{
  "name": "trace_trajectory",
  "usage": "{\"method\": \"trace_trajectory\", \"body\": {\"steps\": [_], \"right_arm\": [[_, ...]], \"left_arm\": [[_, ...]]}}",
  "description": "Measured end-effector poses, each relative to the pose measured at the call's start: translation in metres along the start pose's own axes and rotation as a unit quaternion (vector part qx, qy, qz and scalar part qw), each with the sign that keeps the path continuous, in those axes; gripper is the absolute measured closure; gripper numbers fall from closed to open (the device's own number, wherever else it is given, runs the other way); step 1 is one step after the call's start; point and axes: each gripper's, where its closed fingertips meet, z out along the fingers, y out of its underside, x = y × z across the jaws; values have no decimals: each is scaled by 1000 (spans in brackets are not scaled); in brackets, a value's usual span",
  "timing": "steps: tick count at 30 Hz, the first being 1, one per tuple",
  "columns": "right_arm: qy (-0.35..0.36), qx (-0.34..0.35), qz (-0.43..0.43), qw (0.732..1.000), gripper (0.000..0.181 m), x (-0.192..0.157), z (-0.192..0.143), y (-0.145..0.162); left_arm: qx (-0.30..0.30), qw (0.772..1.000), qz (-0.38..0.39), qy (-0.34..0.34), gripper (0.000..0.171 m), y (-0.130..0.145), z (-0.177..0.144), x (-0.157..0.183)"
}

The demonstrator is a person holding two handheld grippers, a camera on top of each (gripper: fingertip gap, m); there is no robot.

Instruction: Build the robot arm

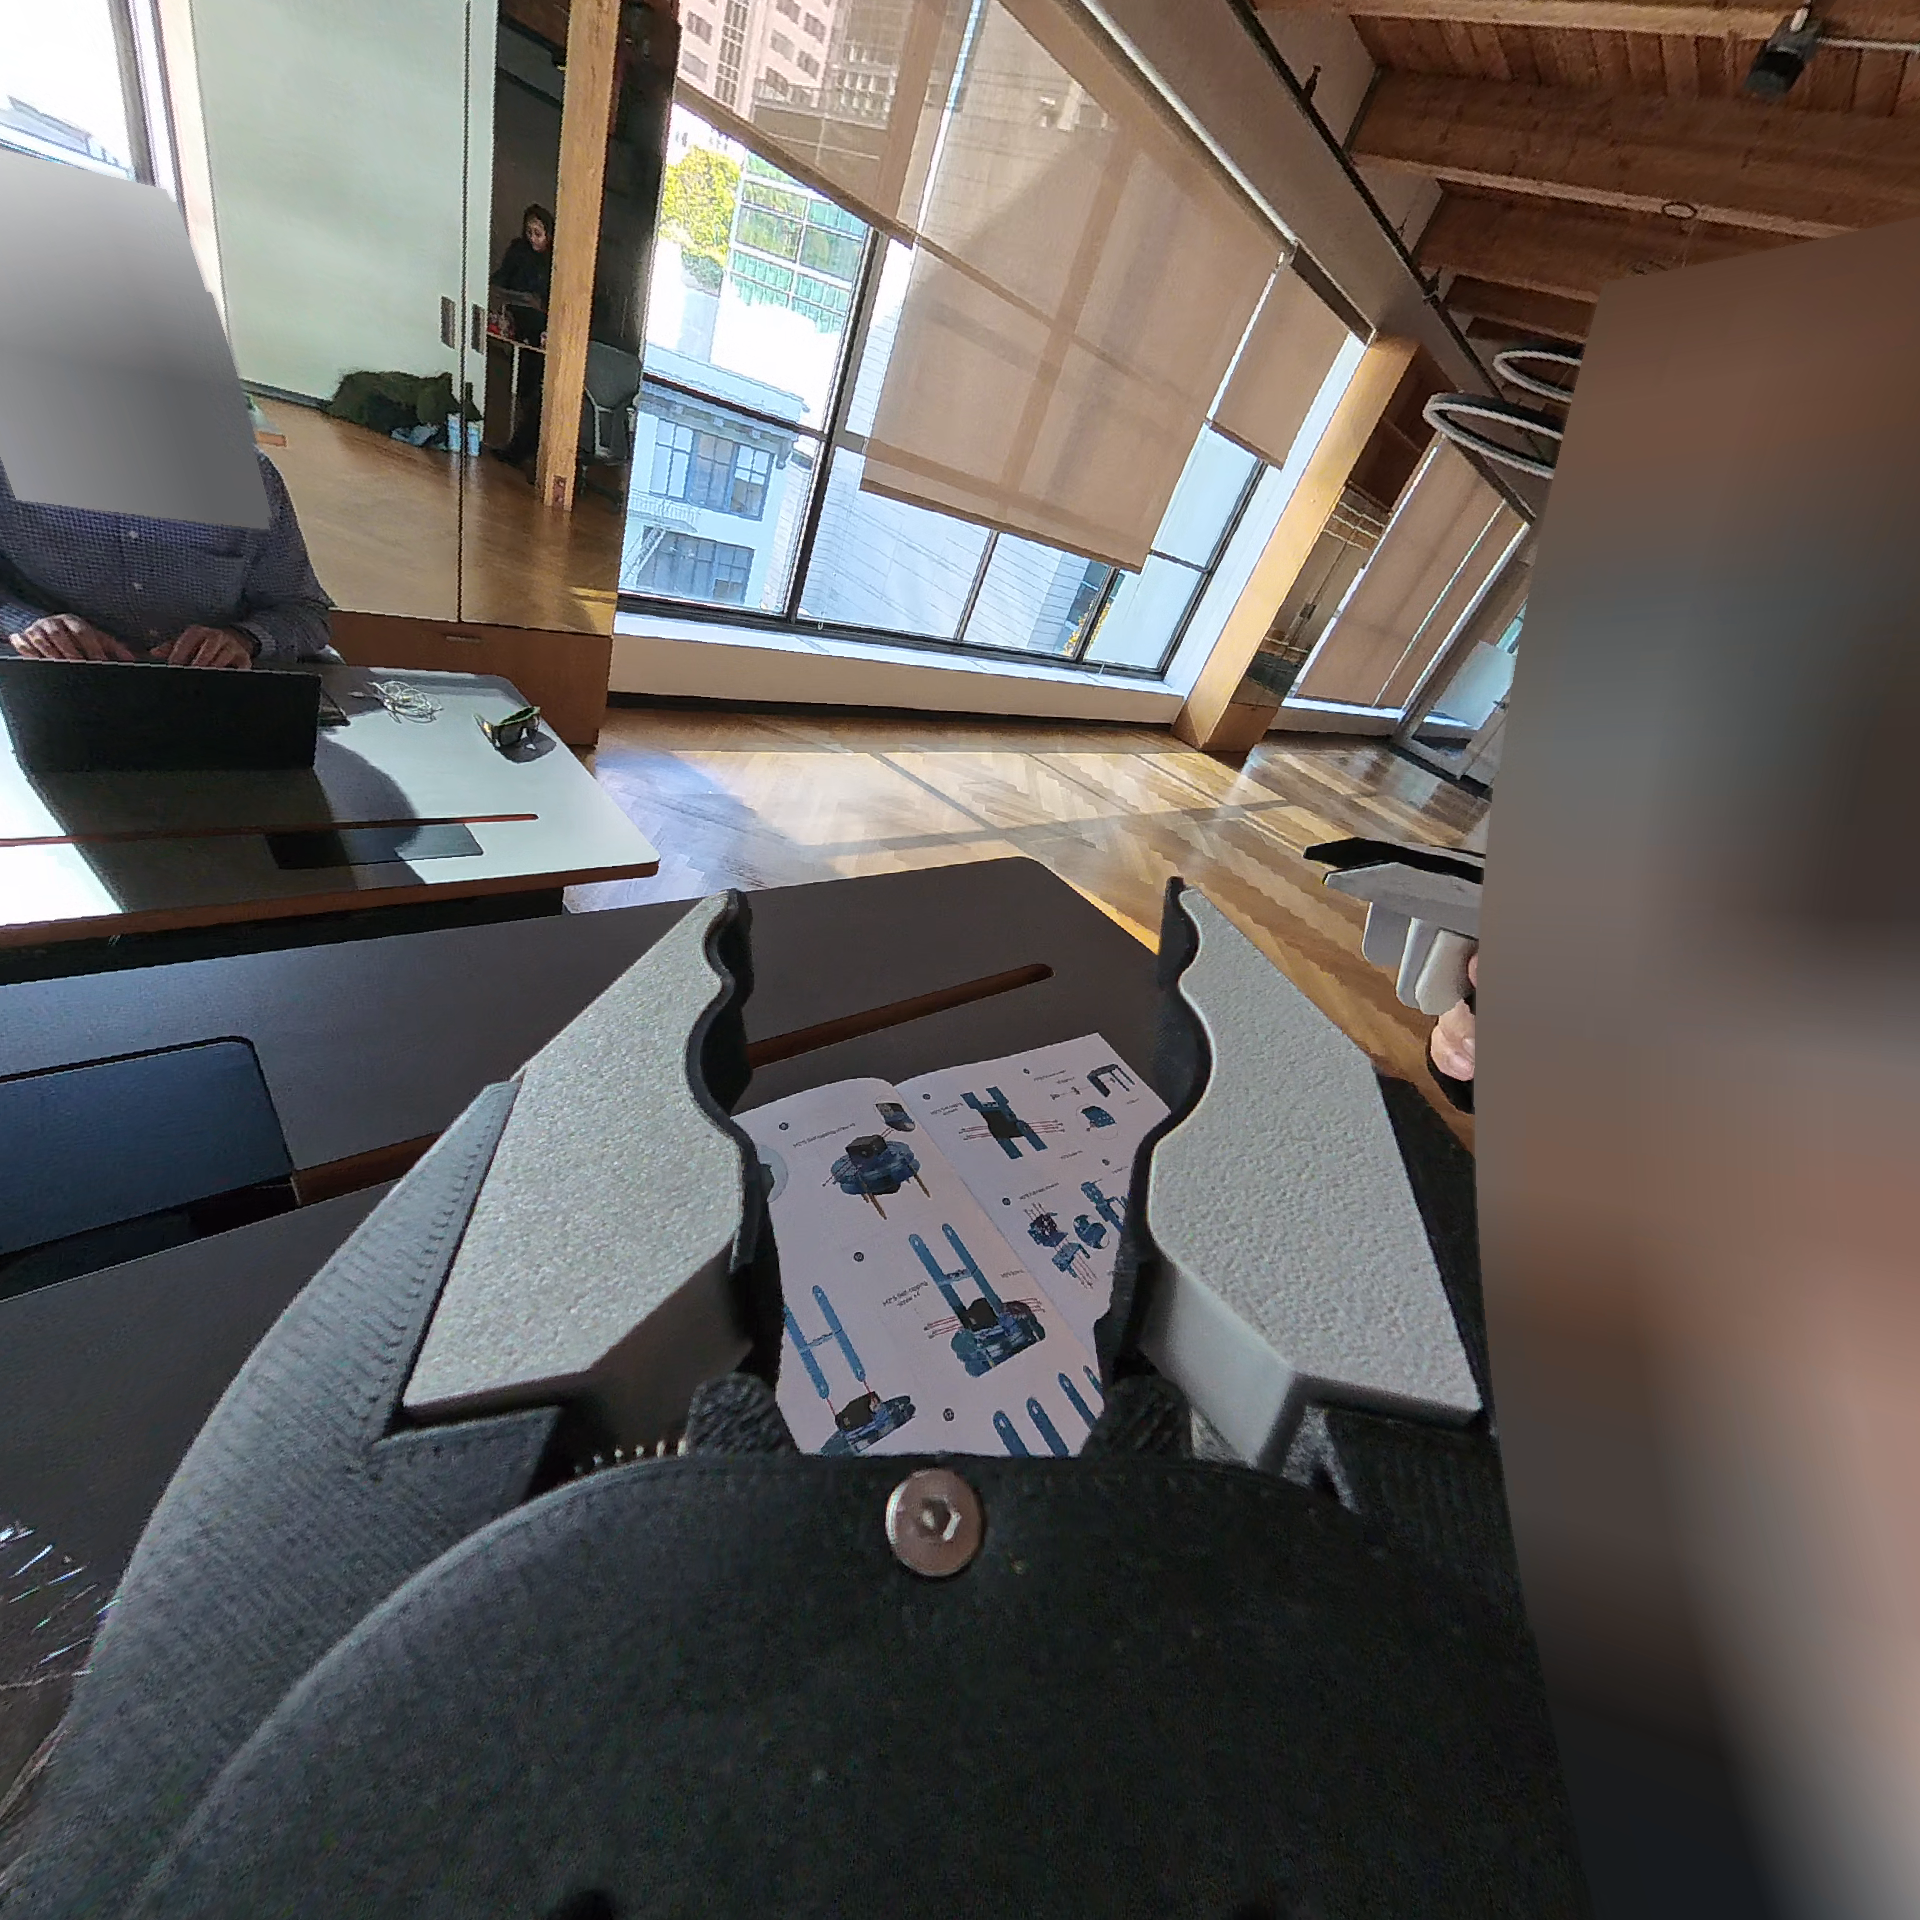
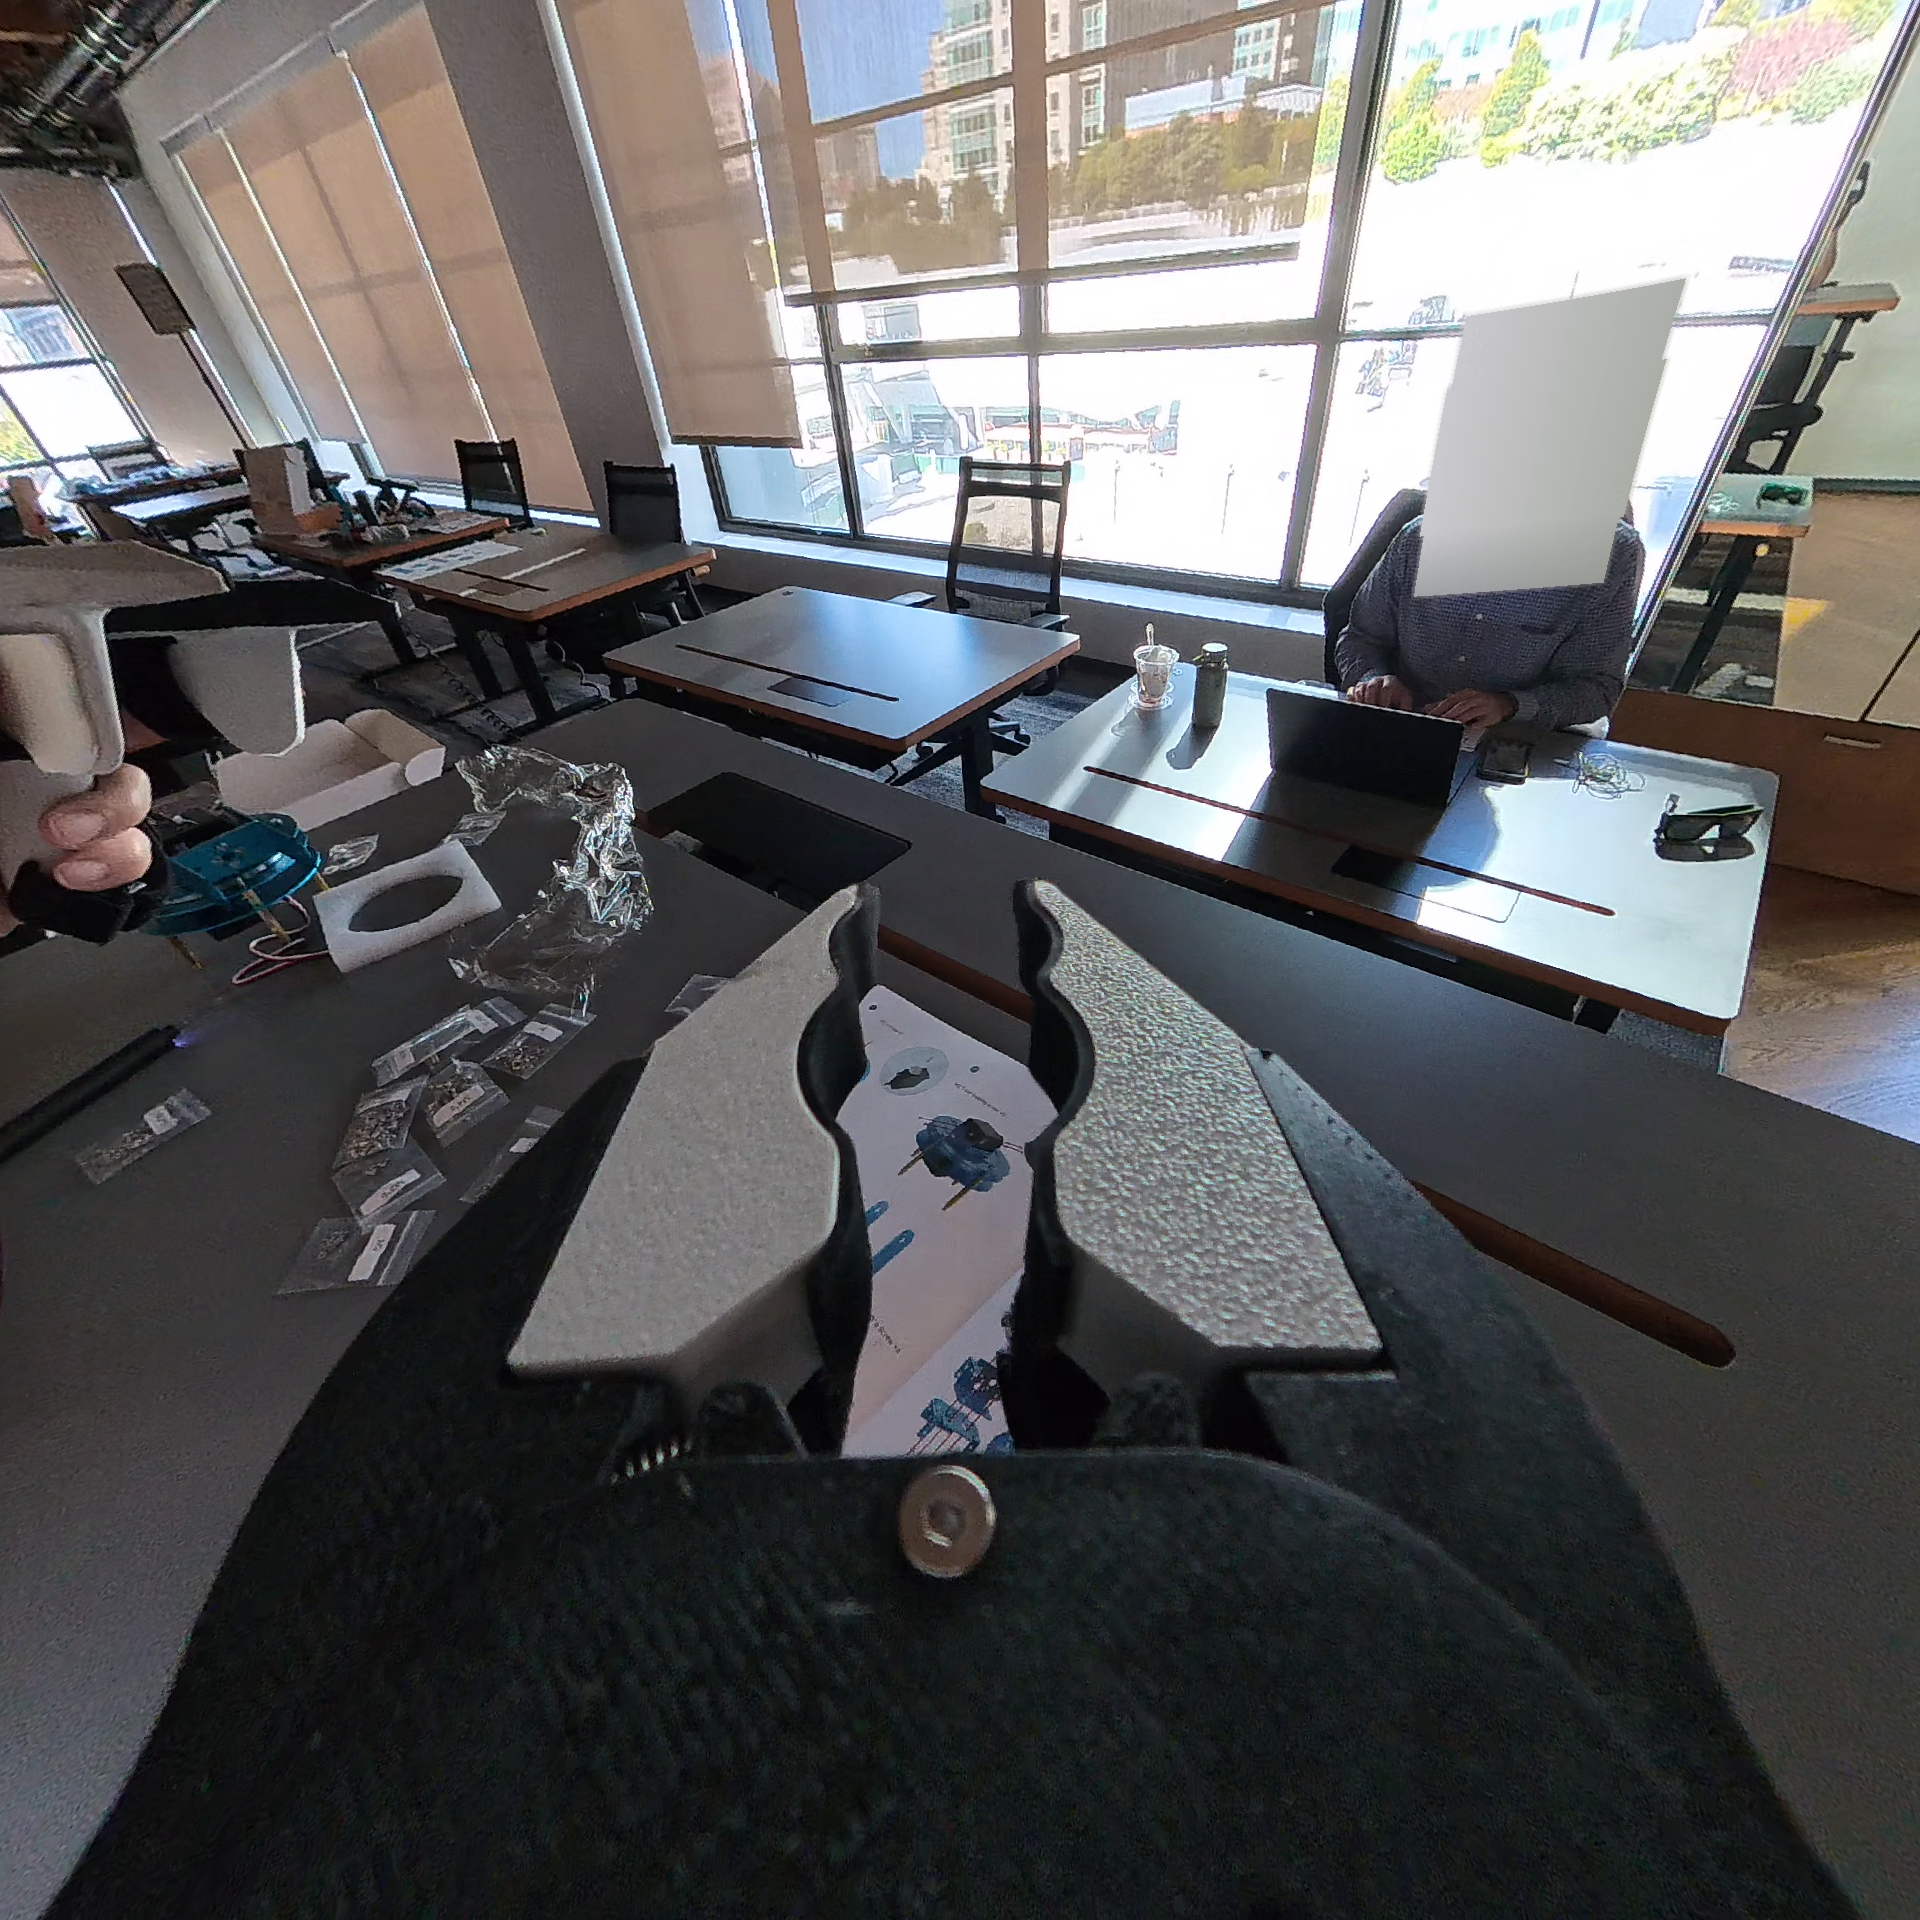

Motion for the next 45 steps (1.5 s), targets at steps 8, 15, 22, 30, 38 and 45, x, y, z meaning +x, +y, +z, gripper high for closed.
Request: {"method": "trace_trajectory", "body": {"steps": [8,15,22,30,38,45], "right_arm": [[1,-2,9,1000,150,1,2,1],[13,1,-2,1000,152,4,2,0],[1,0,4,1000,154,0,6,3],[0,0,9,1000,153,0,5,2],[5,-7,24,1000,147,3,7,5],[12,1,14,1000,143,4,6,2]], "left_arm": [[-1,1000,-2,7,94,0,0,3],[-3,1000,-5,9,94,1,0,2],[-2,1000,-7,14,94,1,-1,4],[-2,1000,-10,16,94,0,-1,5],[0,1000,-16,16,92,0,0,4],[0,1000,-17,19,91,1,0,5]]}}
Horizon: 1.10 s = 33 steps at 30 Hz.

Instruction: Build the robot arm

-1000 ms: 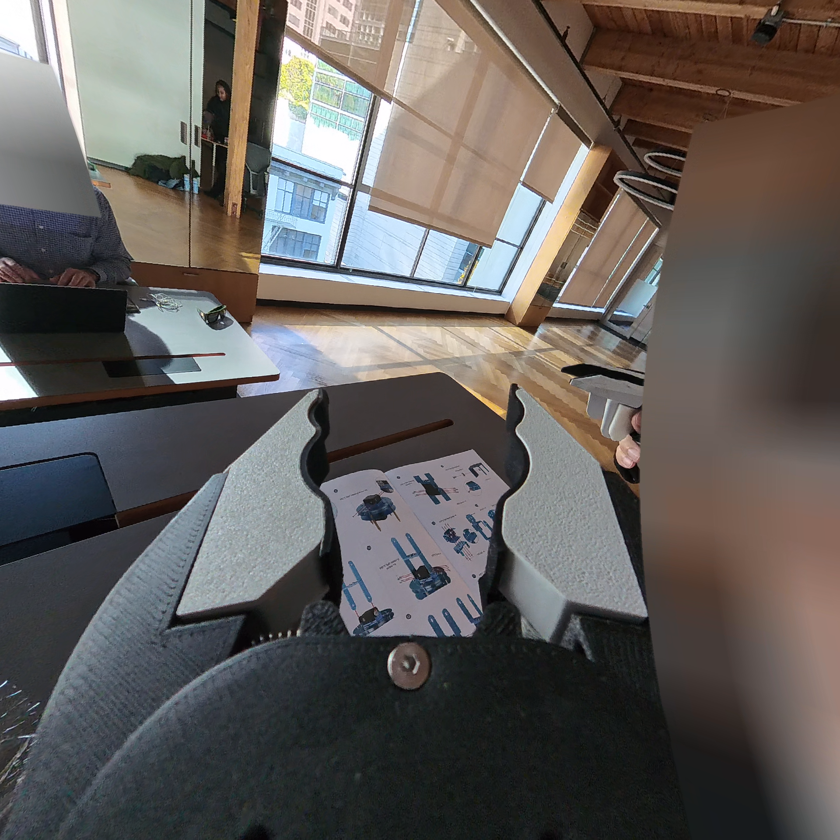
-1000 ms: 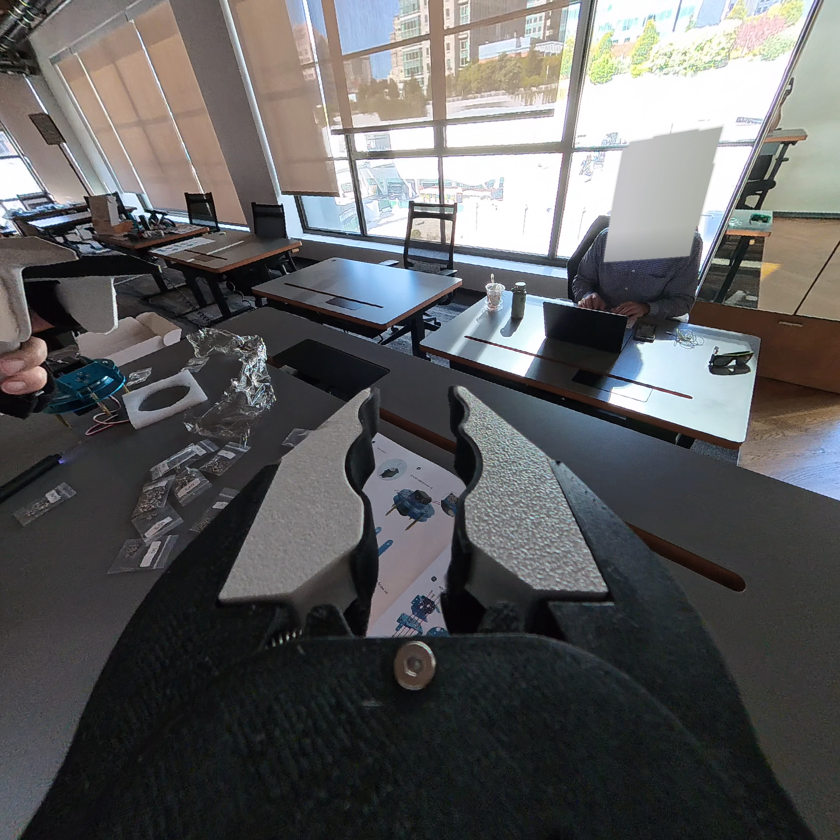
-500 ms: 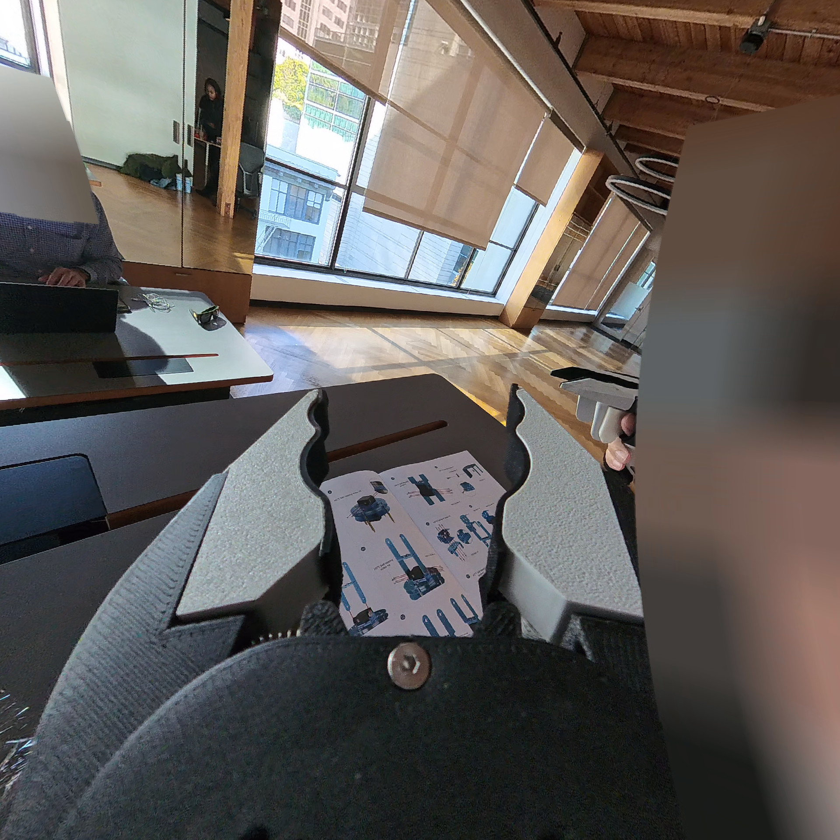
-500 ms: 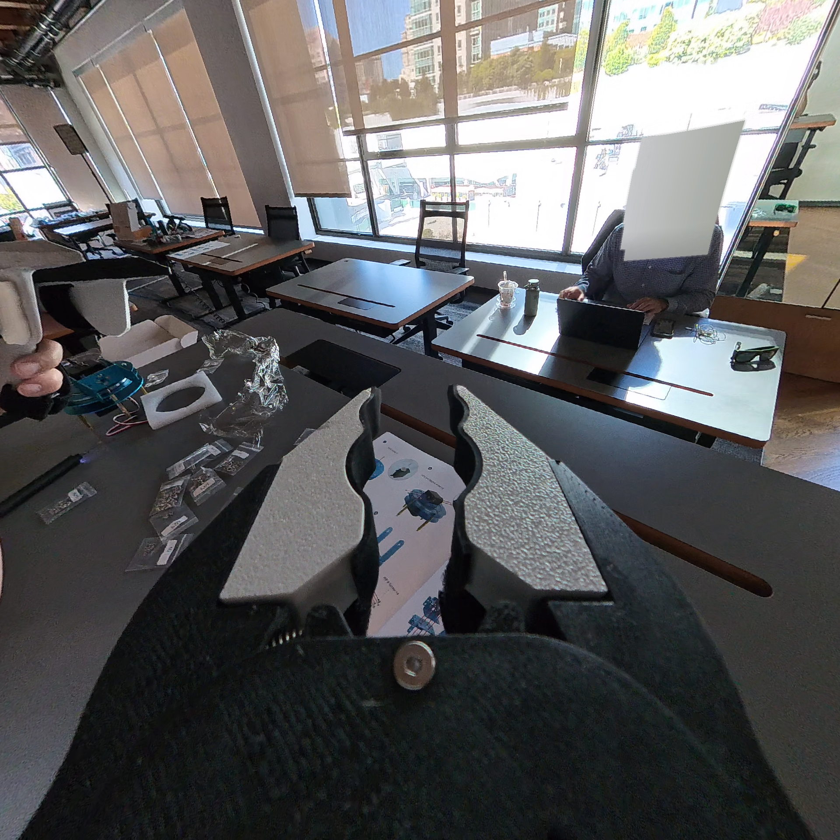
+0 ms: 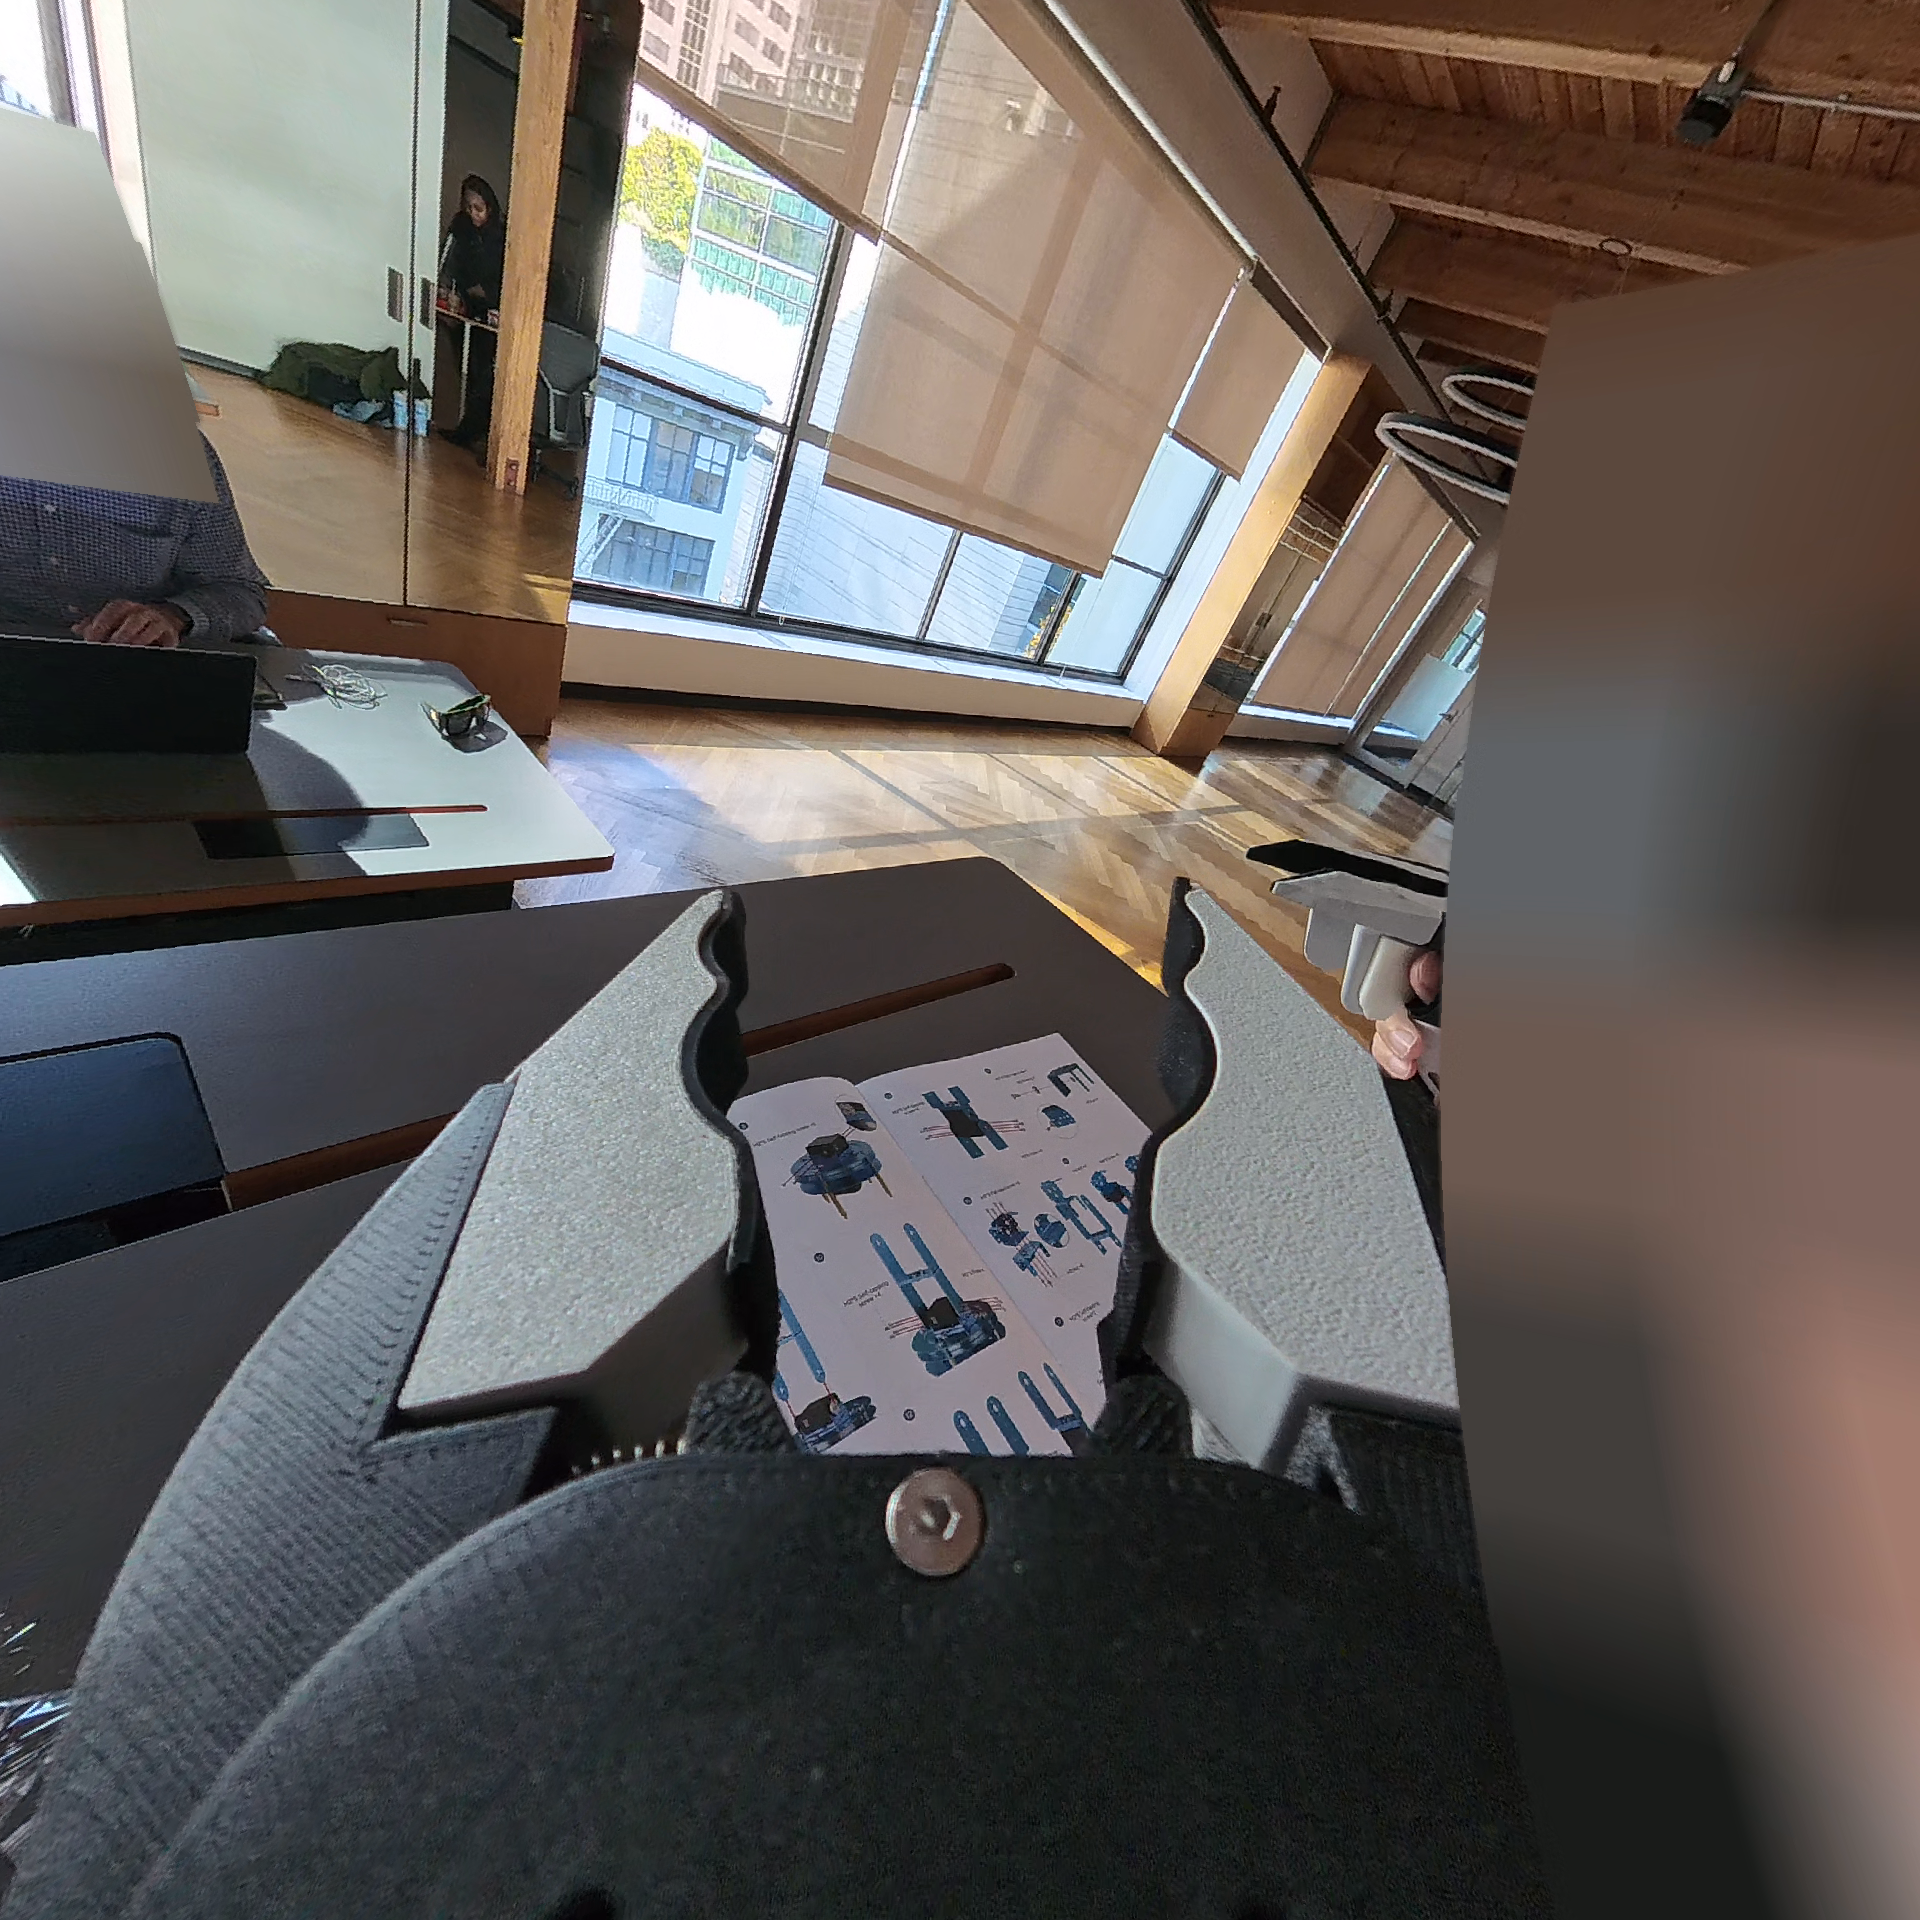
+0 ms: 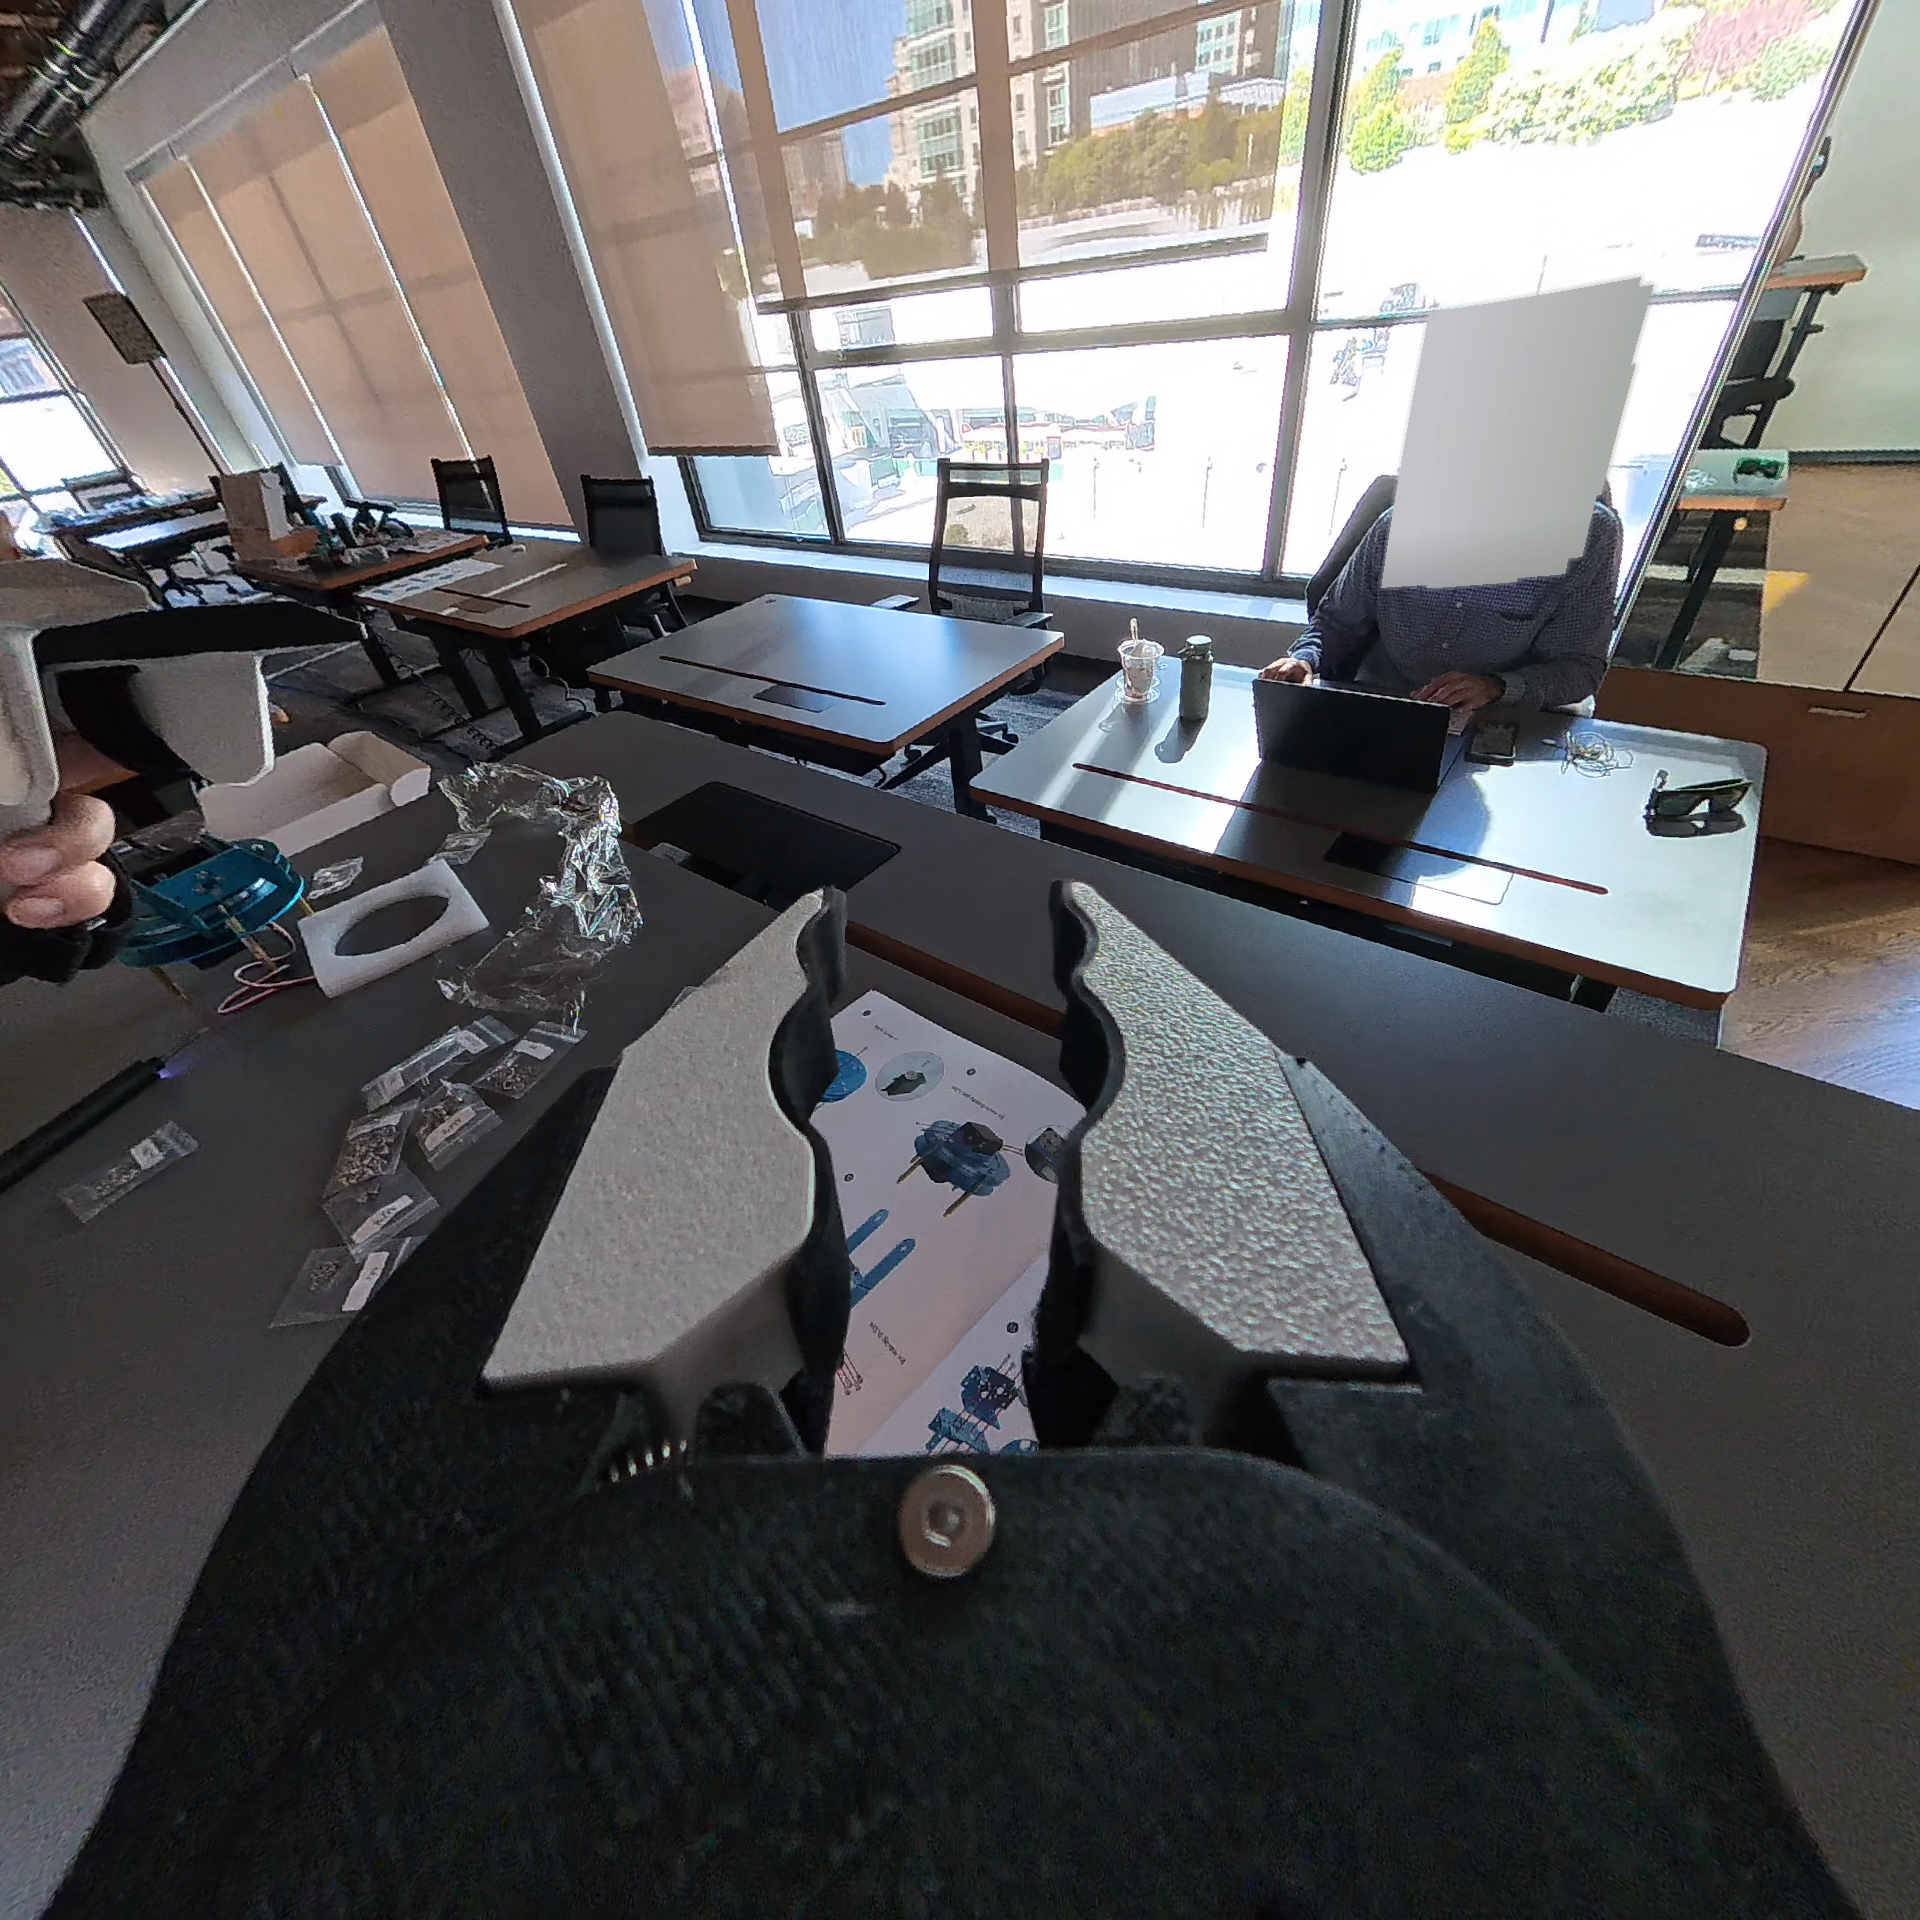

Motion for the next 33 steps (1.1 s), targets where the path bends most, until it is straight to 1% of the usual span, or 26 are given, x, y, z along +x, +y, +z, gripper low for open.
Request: {"method": "trace_trajectory", "body": {"steps": [3,5,9,12,14,19,21,25,29,33], "right_arm": [[5,1,1,1000,141,2,0,0],[22,6,1,1000,134,7,-1,-1],[37,5,-14,999,132,10,-2,-2],[32,1,-14,999,135,8,0,0],[16,0,-10,1000,143,4,1,1],[-6,8,-5,1000,143,-1,2,-1],[-16,20,-13,1000,149,-5,2,-4],[-21,16,-9,1000,149,-7,4,-2],[-31,28,-13,999,149,-11,3,-6],[-32,35,-26,999,150,-14,0,-10]], "left_arm": [[-1,1000,-1,1,91,1,0,0],[-3,1000,0,2,91,1,0,1],[1,1000,-1,-1,91,-1,-1,0],[-1,1000,-4,0,91,0,-1,-1],[-1,1000,-4,0,90,0,0,0],[2,1000,-8,1,86,-1,0,-1],[5,1000,-8,0,85,-2,-1,-1],[18,1000,-4,-11,82,-7,-3,-4],[2,1000,5,-31,87,-2,-2,-7],[-11,999,2,-30,90,3,1,-6]]}}
